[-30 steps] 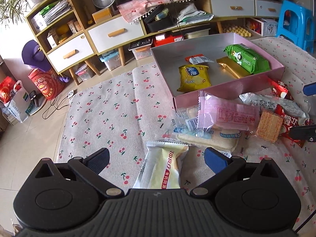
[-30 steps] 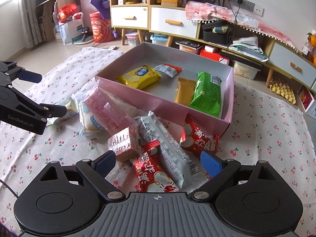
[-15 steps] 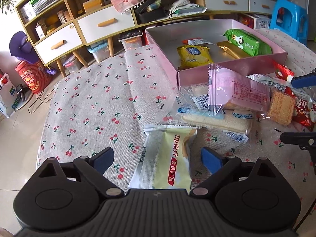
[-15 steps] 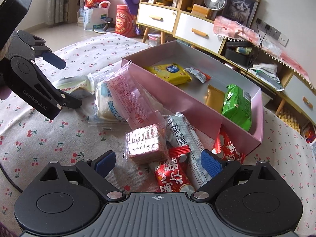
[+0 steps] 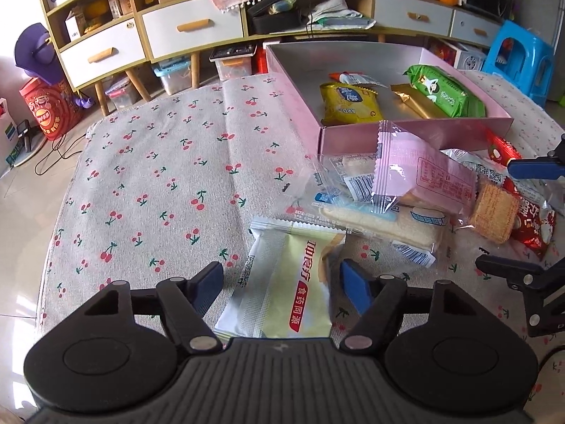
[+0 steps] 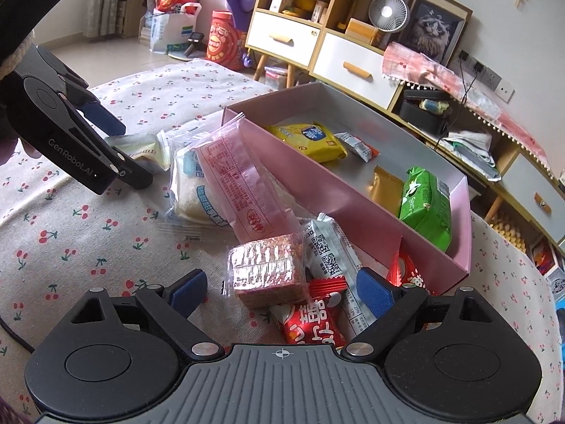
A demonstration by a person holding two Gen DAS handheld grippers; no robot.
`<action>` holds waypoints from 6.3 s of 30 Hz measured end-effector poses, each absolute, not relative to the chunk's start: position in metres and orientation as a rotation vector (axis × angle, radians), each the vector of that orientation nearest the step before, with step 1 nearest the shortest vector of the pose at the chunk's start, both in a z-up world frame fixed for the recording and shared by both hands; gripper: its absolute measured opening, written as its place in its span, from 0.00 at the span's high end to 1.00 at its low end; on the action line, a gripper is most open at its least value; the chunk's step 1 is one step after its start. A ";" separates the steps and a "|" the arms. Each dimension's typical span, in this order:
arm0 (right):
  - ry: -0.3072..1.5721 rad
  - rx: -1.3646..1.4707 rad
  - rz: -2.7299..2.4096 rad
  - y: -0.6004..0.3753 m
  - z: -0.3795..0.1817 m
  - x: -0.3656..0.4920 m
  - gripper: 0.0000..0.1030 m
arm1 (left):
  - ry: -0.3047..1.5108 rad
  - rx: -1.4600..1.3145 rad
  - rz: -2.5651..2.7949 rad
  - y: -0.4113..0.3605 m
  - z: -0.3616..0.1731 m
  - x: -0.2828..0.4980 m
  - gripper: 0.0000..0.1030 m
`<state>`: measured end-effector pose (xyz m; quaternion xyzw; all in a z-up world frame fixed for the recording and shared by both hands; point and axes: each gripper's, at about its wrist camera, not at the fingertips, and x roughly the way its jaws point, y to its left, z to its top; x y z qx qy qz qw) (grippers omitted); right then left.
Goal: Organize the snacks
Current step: 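Grasp the white pastry bag with the left tool while the right tool grasps the wafer cake, then carry the white pastry bag and wafer cake into the pink box and open both tools, then move both tools back over the snacks beside the box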
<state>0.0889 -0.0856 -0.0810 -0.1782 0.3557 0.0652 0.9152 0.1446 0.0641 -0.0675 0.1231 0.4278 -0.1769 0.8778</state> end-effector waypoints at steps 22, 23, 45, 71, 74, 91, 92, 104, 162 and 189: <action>0.756 -0.373 0.152 -0.080 -0.075 0.091 0.58 | 0.962 0.147 -0.263 0.069 -0.061 0.149 0.53; 0.760 -0.361 0.151 -0.081 -0.074 0.092 0.58 | 0.964 0.144 -0.257 0.070 -0.061 0.149 0.53; 0.902 -0.154 0.104 -0.088 -0.049 0.095 0.58 | 1.021 0.065 -0.180 0.063 -0.048 0.143 0.55; 0.874 0.129 -0.048 -0.159 -0.002 0.094 0.58 | 0.897 -0.064 -0.193 0.030 -0.006 0.144 0.55; 0.863 0.171 -0.075 -0.172 -0.001 0.100 0.58 | 0.886 -0.084 -0.199 0.021 -0.005 0.149 0.55; 0.803 0.261 -0.128 -0.197 -0.005 0.140 0.58 | 0.794 -0.113 -0.175 -0.019 -0.011 0.185 0.55; 0.799 0.264 -0.128 -0.198 -0.006 0.142 0.58 | 0.796 -0.116 -0.173 -0.020 -0.013 0.187 0.55; 0.761 0.312 -0.121 -0.209 -0.023 0.162 0.58 | 0.782 -0.100 -0.194 -0.023 -0.025 0.197 0.55; 0.813 0.190 -0.143 -0.202 -0.003 0.079 0.16 | 0.810 0.106 -0.234 -0.019 -0.014 0.130 0.08; 0.975 0.249 -0.243 -0.262 -0.039 0.012 0.15 | 1.007 0.042 -0.263 -0.061 -0.054 0.085 0.01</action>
